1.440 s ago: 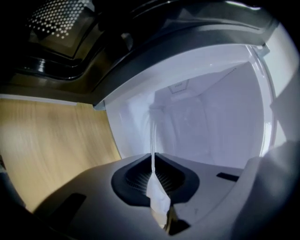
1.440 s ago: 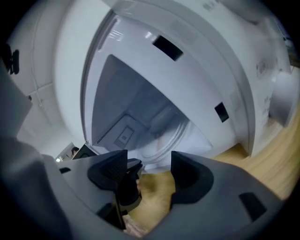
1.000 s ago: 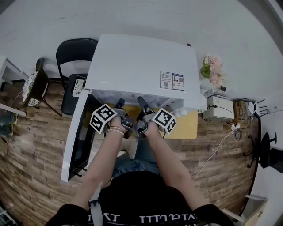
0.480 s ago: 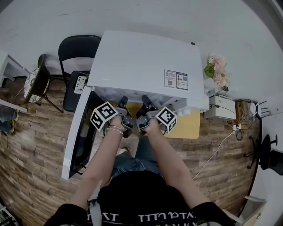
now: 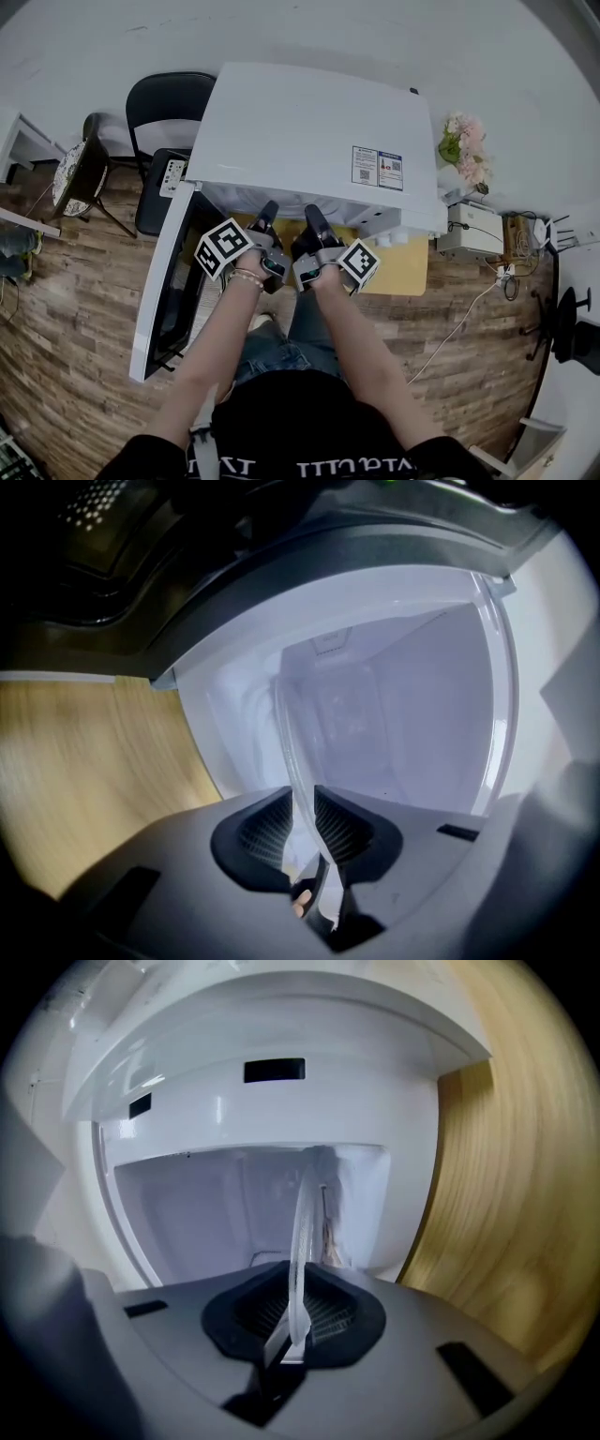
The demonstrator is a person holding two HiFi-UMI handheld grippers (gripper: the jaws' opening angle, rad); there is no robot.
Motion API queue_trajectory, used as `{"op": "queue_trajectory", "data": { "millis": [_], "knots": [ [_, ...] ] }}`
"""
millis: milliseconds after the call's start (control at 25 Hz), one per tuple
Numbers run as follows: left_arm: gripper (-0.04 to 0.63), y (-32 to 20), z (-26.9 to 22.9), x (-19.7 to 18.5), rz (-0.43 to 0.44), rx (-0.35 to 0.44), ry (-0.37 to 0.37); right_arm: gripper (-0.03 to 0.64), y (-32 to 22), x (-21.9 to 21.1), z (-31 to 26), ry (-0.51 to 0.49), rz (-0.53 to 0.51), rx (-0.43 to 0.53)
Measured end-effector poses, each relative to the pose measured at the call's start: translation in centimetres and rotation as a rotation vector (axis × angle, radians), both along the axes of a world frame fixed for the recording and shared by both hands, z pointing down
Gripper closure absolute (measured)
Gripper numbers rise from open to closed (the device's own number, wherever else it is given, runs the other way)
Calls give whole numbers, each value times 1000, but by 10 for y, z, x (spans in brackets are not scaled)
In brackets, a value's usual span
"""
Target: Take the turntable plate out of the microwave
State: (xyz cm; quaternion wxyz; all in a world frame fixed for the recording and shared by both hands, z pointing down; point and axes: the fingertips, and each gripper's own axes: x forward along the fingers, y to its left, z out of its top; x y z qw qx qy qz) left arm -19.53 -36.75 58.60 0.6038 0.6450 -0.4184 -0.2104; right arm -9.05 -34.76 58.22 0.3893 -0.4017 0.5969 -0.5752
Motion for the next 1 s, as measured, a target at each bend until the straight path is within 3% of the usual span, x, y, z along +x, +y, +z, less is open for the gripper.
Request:
{"op": "queue_trajectory", "data": {
  "millis": [520, 1000],
  "knots": [
    [531, -26, 3, -8, -116, 96, 69, 561, 21, 5, -2, -4, -26, 6],
    [531, -15, 5, -10, -205, 114, 233, 559, 55, 2, -7, 40, -135, 33]
  ]
}}
